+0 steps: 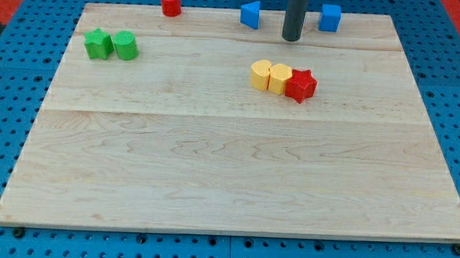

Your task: Move yellow heart towards center left

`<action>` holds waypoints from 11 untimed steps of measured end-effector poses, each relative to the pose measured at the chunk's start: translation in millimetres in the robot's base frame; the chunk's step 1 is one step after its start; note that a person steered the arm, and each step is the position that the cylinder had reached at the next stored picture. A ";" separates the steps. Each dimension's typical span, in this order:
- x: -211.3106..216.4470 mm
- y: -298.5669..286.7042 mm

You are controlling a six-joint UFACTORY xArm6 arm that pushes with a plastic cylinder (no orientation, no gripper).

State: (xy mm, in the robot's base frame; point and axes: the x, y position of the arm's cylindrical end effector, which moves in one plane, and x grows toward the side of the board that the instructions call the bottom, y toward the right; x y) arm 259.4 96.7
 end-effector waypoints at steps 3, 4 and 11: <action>1.9 -109.3; 6.7 -172.3; 133.2 -182.4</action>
